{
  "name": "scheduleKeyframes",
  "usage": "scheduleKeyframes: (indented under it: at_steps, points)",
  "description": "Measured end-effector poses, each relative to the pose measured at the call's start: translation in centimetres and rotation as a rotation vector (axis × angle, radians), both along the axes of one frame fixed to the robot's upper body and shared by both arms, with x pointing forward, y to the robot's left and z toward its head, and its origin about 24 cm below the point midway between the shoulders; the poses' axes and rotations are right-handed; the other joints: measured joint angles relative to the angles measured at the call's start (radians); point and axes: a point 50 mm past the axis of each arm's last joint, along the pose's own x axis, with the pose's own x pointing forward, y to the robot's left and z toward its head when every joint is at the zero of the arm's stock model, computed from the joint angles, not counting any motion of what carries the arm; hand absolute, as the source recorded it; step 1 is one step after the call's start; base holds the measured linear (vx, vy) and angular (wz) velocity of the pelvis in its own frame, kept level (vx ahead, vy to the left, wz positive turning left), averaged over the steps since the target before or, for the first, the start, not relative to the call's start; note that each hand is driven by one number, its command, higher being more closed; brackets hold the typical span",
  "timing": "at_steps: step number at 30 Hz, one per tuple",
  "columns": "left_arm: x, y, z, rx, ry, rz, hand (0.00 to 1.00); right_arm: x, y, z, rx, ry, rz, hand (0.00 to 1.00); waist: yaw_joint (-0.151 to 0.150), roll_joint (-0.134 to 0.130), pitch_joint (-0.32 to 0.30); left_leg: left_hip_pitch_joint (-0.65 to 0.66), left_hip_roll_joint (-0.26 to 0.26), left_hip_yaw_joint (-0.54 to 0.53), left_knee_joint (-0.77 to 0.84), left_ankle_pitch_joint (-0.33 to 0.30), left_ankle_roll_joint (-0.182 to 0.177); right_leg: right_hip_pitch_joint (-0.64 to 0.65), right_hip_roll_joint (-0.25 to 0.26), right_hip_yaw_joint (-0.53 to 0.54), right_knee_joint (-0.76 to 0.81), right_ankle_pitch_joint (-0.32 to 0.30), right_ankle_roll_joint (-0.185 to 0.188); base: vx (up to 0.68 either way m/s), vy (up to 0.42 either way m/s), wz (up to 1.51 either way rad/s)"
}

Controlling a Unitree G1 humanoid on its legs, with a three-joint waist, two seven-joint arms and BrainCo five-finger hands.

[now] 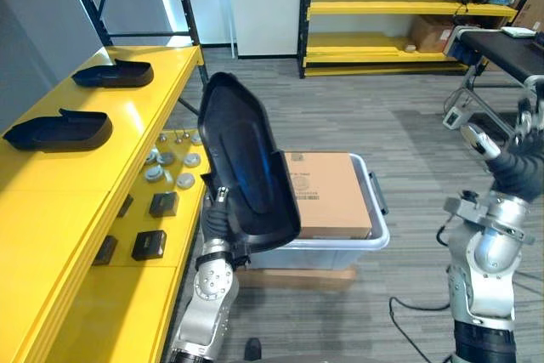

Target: Walk over and take plastic housings, then place them on the shelf

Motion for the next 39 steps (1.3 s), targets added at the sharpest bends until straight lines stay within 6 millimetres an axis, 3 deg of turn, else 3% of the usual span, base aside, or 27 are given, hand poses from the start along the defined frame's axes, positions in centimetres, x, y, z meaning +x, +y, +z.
scheduleKeyframes:
  at_steps: [1, 2, 3, 6, 9, 12, 17, 18, 19, 21, 23, 25, 26, 29, 31, 32, 33, 34, 36, 39]
  points:
    - [-0.3, 0.1, 0.3, -0.002, -0.016, -0.008, 1.0, -1.6, -0.4, -3.7, 0.083, 0.165, -0.022, 0.0, 0.0, 0.006, 0.003, -0.001, 0.0, -0.002, 0.0, 0.0, 0.0, 0.0, 0.0, -0.002, 0.0, -0.001, 0.0, 0.0, 0.0, 0.03]
    - [-0.3, 0.1, 0.4, -0.002, -0.022, -0.013, 1.0, -2.3, -0.5, -5.1, 0.112, 0.226, -0.028, 0.0, -0.001, 0.008, 0.005, -0.001, 0.002, -0.001, 0.0, -0.003, -0.001, 0.0, 0.0, -0.002, 0.001, -0.002, 0.0, 0.0, 0.0, 0.0]
    - [-0.3, -0.1, 0.5, -0.001, -0.034, -0.032, 1.0, -4.3, -0.6, -8.4, 0.184, 0.376, -0.042, 0.0, 0.0, 0.01, 0.008, -0.001, 0.004, -0.002, 0.0, -0.01, 0.001, 0.001, 0.001, -0.002, 0.002, -0.002, 0.0, 0.0, 0.0, 0.0]
    - [-0.3, -0.2, 0.6, 0.002, -0.046, -0.061, 1.0, -7.6, 0.2, -12.9, 0.333, 0.572, -0.068, 0.0, -0.001, 0.02, 0.014, 0.001, 0.002, -0.004, 0.0, -0.01, 0.002, 0.005, -0.001, -0.006, 0.014, -0.008, 0.0, 0.0, 0.0, 0.03]
    - [-0.3, -0.3, 0.5, 0.014, -0.046, -0.107, 1.0, -10.6, 2.1, -16.0, 0.488, 0.695, -0.104, 0.0, -0.003, 0.02, 0.019, 0.015, 0.0, -0.011, 0.0, -0.008, 0.004, 0.012, -0.007, -0.021, 0.039, -0.027, -0.001, 0.01, -0.012, 0.1]
    - [-0.8, -0.5, 0.1, 0.016, -0.025, -0.138, 1.0, -12.5, 4.2, -17.8, 0.576, 0.797, -0.079, 0.0, -0.001, 0.006, 0.027, 0.042, -0.007, -0.031, 0.0, -0.013, 0.005, 0.038, -0.014, -0.04, 0.055, -0.053, 0.003, 0.01, -0.022, 0.23]
    - [-1.5, -1.2, -0.4, 0.001, -0.004, -0.182, 1.0, -13.3, 6.6, -19.1, 0.616, 0.91, 0.016, 0.0, 0.018, -0.018, 0.045, 0.028, -0.029, -0.049, 0.003, -0.028, 0.01, 0.027, -0.035, -0.112, 0.155, -0.118, 0.005, -0.01, -0.02, 0.4]
    - [-1.4, -1.6, -0.2, -0.004, -0.012, -0.201, 1.0, -13.4, 6.9, -19.3, 0.613, 0.93, 0.031, 0.0, 0.017, -0.028, 0.05, 0.004, -0.038, -0.051, 0.022, -0.03, 0.015, 0.018, -0.051, -0.151, 0.185, -0.135, 0.005, 0.01, -0.008, 1.36]
    - [-1.4, -2.2, 0.1, -0.011, -0.028, -0.228, 1.0, -13.5, 7.0, -19.4, 0.616, 0.945, 0.035, 0.0, 0.015, -0.042, 0.06, -0.036, -0.046, -0.029, 0.057, -0.051, 0.051, 0.017, -0.079, -0.224, 0.208, -0.151, 0.008, 0.02, 0.012, 1.47]
    - [-1.2, -2.9, 0.7, -0.028, -0.057, -0.255, 1.0, -13.1, 7.2, -19.6, 0.615, 0.959, 0.038, 0.0, 0.015, -0.068, 0.076, -0.086, -0.053, 0.08, 0.095, -0.106, 0.129, 0.03, -0.122, -0.332, 0.201, -0.156, 0.01, 0.06, 0.051, 1.95]
    - [-0.7, -3.6, 1.4, -0.054, -0.095, -0.269, 1.0, -12.4, 6.4, -19.5, 0.583, 0.97, 0.04, 0.0, 0.016, -0.051, 0.095, -0.14, -0.003, 0.335, 0.184, -0.122, 0.152, 0.055, -0.139, -0.46, 0.199, -0.156, 0.011, 0.07, 0.093, 1.96]
    - [-0.4, -3.7, 1.7, -0.055, -0.11, -0.275, 1.0, -11.7, 6.3, -19.5, 0.578, 0.963, 0.047, 0.0, 0.005, -0.051, 0.099, -0.115, 0.034, 0.549, 0.194, -0.117, 0.171, 0.109, -0.156, -0.537, 0.202, -0.162, 0.021, 0.12, 0.089, 1.54]
    - [-0.3, -3.7, 1.8, -0.055, -0.116, -0.277, 1.0, -11.6, 6.3, -19.5, 0.579, 0.962, 0.048, 0.0, 0.001, -0.054, 0.1, -0.102, 0.032, 0.579, 0.192, -0.116, 0.171, 0.127, -0.165, -0.556, 0.201, -0.162, 0.021, 0.19, 0.088, 1.52]
    - [0.0, -3.9, 2.4, -0.048, -0.159, -0.302, 1.0, -10.7, 6.4, -19.4, 0.59, 0.943, 0.044, 0.0, 0.004, -0.069, 0.1, -0.078, -0.054, 0.525, 0.18, -0.131, 0.162, 0.181, -0.219, -0.602, 0.197, -0.175, 0.051, 0.21, 0.126, 1.04]
    - [0.1, -4.3, 2.6, -0.05, -0.165, -0.316, 1.0, -10.1, 6.5, -19.4, 0.585, 0.948, 0.059, 0.0, 0.004, -0.069, 0.103, -0.08, -0.082, 0.494, 0.218, -0.173, 0.173, 0.182, -0.274, -0.621, 0.305, -0.178, 0.059, 0.2, 0.153, 0.61]
    - [0.3, -4.6, 2.6, -0.05, -0.168, -0.333, 1.0, -10.2, 6.6, -19.5, 0.586, 0.961, 0.059, 0.0, 0.002, -0.07, 0.105, -0.074, -0.092, 0.467, 0.261, -0.204, 0.185, 0.167, -0.325, -0.611, 0.435, -0.164, 0.038, 0.23, 0.189, 0.67]
    - [0.4, -4.8, 2.7, -0.048, -0.171, -0.338, 1.0, -10.4, 6.7, -19.6, 0.593, 0.972, 0.055, 0.0, -0.003, -0.061, 0.108, -0.065, -0.09, 0.422, 0.3, -0.244, 0.191, 0.124, -0.351, -0.533, 0.579, -0.146, -0.024, 0.24, 0.186, 0.72]
    - [0.5, -4.9, 2.8, -0.045, -0.176, -0.345, 1.0, -10.5, 6.8, -19.7, 0.6, 0.979, 0.055, 0.0, -0.008, -0.06, 0.111, -0.057, -0.088, 0.4, 0.315, -0.256, 0.187, 0.098, -0.338, -0.461, 0.626, -0.168, -0.028, 0.24, 0.145, 0.86]
    - [1.2, -5.2, 2.9, -0.04, -0.182, -0.355, 1.0, -11.0, 7.3, -19.9, 0.617, 0.997, 0.055, 0.0, -0.028, -0.053, 0.124, -0.012, -0.089, 0.311, 0.307, -0.268, 0.184, -0.01, -0.202, -0.163, 0.653, -0.261, 0.01, 0.22, 0.092, 1.09]
    - [1.3, -5.5, 2.7, -0.038, -0.174, -0.363, 1.0, -11.3, 7.4, -20.0, 0.617, 1.001, 0.058, 0.0, -0.033, -0.052, 0.126, 0.031, -0.105, 0.216, 0.298, -0.271, 0.177, -0.141, -0.099, 0.06, 0.59, -0.285, 0.029, 0.18, 0.048, 1.0]
